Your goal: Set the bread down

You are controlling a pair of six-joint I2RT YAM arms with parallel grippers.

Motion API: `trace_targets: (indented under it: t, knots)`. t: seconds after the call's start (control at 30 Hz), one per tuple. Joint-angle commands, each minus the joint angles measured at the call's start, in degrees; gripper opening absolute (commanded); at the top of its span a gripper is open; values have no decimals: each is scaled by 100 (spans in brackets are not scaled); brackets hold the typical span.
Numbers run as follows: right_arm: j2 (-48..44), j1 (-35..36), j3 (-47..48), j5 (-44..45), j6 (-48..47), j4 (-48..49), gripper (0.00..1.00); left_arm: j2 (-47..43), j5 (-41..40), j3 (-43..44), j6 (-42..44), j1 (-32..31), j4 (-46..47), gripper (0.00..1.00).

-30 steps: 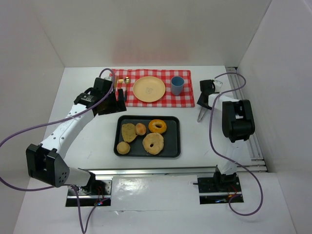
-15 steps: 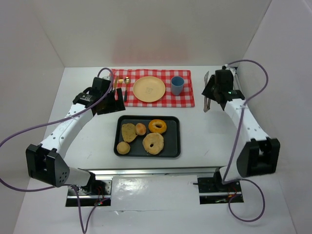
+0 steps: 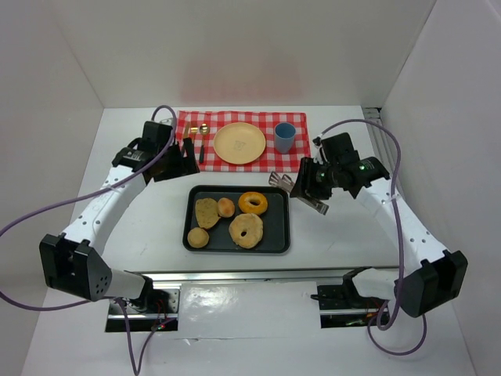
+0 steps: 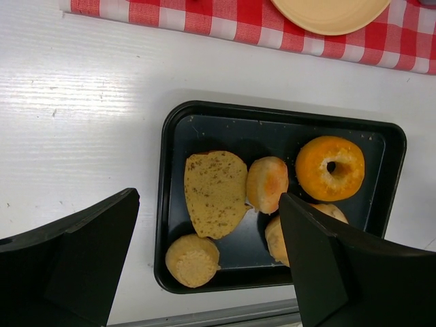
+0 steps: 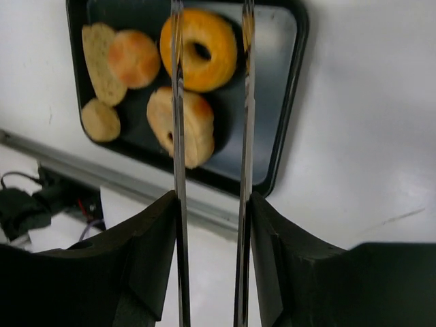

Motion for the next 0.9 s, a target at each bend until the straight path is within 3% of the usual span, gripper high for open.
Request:
trace_targets:
  t: [0.0, 0.37, 0.87]
  knots:
    - [-239, 258, 16, -246, 58, -659, 53, -219, 145, 42, 84, 38, 147, 96]
    - [463, 699, -99, -194, 6, -87, 59, -447, 92, -81, 31, 38, 147, 96]
    - [1053, 1033, -37, 88, -100, 194, 58, -395, 92, -187, -21, 38, 95, 95]
